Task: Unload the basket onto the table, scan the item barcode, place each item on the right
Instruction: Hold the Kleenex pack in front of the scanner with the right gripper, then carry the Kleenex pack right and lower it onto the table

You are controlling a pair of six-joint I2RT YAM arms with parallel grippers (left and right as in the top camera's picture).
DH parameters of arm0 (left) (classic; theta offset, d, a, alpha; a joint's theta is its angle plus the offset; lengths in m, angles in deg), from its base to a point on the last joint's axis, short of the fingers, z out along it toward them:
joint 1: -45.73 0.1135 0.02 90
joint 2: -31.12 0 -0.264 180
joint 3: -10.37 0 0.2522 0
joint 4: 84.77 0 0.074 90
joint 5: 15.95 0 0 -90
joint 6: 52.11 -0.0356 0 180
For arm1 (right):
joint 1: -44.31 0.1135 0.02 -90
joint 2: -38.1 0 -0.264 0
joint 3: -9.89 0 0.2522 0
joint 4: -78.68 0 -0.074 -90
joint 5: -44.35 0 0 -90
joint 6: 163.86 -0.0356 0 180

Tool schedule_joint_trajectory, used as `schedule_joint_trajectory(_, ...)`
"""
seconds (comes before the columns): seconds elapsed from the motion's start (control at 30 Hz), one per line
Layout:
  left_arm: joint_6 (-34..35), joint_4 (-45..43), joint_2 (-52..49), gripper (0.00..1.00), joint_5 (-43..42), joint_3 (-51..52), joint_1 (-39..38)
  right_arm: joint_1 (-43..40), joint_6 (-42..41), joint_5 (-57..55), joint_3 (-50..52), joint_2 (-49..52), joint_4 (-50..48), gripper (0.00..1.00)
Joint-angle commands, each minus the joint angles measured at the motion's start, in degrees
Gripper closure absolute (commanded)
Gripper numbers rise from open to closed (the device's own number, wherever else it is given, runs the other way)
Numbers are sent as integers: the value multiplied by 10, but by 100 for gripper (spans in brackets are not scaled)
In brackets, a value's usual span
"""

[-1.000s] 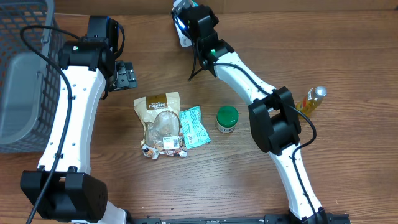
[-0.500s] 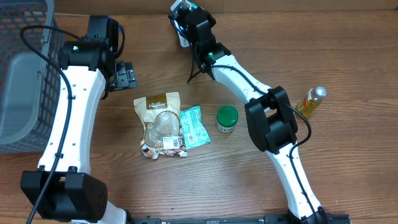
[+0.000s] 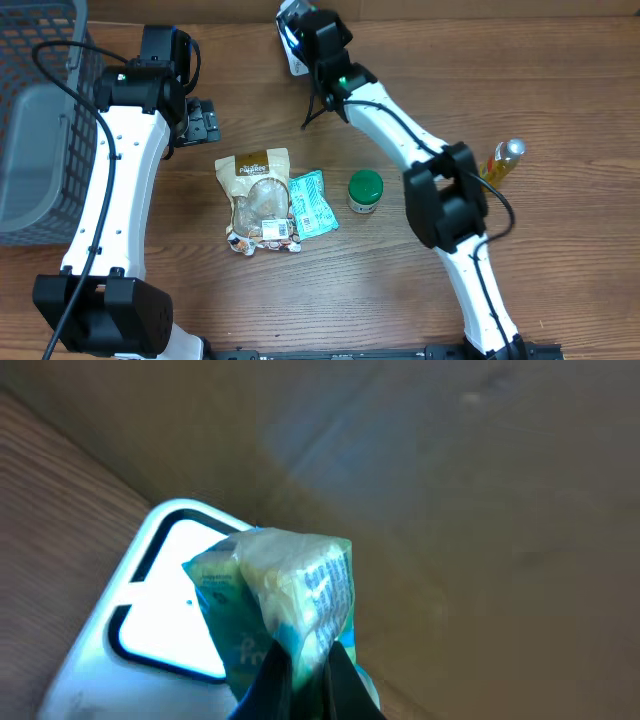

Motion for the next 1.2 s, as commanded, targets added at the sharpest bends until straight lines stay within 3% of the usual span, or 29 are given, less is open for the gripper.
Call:
schedule_joint_trajectory(0.0, -4, 0, -2, 0, 7, -8, 3, 0, -110, 8, -10, -141, 59, 96)
schedule_joint_trajectory(0.23, -4, 0, -2, 1, 7, -8, 3, -35, -266, 24, -10, -259, 412, 96)
schedule_joint_trajectory(0.43, -4, 0, -2, 0, 7, -8, 3, -101, -326, 119, -6, -261, 708, 96)
schedule_joint_trajectory(0.53, -4, 0, -2, 0, 7, -8, 3, -140, -394, 138, 28, -253, 786, 96)
schedule_joint_trajectory(0.63, -4, 0, -2, 0, 7, -8, 3, -176, -425, 138, 94, -251, 779, 96)
schedule_joint_trajectory(0.87, -4, 0, -2, 0, 7, -8, 3, -211, -425, 138, 241, -251, 652, 96)
schedule_joint_trajectory(1.17, -4, 0, -2, 0, 7, -8, 3, -211, -436, 114, 331, -250, 557, 96)
